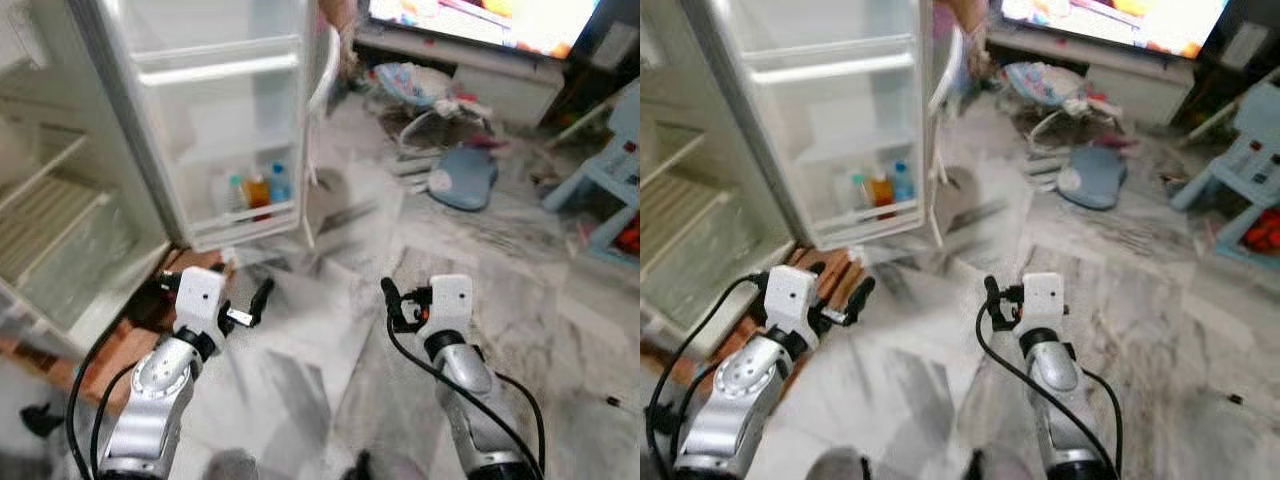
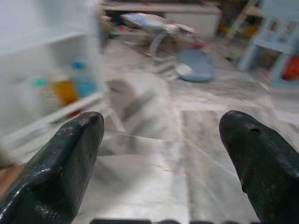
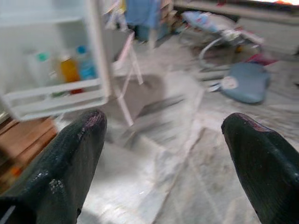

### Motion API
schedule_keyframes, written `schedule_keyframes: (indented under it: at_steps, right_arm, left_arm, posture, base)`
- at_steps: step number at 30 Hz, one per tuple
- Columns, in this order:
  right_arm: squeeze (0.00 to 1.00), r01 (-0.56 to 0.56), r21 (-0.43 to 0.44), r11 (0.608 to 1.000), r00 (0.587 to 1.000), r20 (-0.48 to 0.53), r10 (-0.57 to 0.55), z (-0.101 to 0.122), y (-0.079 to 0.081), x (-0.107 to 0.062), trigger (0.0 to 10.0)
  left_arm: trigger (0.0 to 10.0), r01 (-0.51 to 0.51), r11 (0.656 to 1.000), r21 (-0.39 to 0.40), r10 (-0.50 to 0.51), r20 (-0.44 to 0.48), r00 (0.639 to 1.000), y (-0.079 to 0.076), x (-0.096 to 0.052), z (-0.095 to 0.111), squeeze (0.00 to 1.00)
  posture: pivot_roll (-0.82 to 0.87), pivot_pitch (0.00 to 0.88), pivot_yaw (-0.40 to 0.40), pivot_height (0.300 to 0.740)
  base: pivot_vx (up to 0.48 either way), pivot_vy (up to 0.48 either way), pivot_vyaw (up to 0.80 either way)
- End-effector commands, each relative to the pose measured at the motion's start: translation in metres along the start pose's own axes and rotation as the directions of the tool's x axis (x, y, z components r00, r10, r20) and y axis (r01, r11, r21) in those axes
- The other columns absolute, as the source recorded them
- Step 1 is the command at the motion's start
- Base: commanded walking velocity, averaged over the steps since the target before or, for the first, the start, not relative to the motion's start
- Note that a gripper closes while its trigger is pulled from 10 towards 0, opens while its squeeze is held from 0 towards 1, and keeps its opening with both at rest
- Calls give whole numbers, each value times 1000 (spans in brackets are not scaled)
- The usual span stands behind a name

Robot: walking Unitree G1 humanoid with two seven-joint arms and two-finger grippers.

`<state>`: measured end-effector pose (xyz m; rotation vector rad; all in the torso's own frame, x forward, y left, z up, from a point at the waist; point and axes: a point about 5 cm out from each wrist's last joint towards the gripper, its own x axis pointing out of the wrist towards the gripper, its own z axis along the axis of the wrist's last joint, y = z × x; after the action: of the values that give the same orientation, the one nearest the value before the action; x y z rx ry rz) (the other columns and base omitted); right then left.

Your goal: Restocking fridge

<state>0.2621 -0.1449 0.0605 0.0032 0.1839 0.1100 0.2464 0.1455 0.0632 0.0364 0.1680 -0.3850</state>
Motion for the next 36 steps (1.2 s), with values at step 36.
schedule_keyframes:
  at_steps: [36]
  right_arm:
    - [0,68,-22,997,997,43,-67,8,-11,9,10000]
  left_arm:
    - [10000,94,995,-31,-92,49,995,-21,23,9,0]
  posture:
    - [63,54,-4,740]
  base:
    - [467,-8,-769]
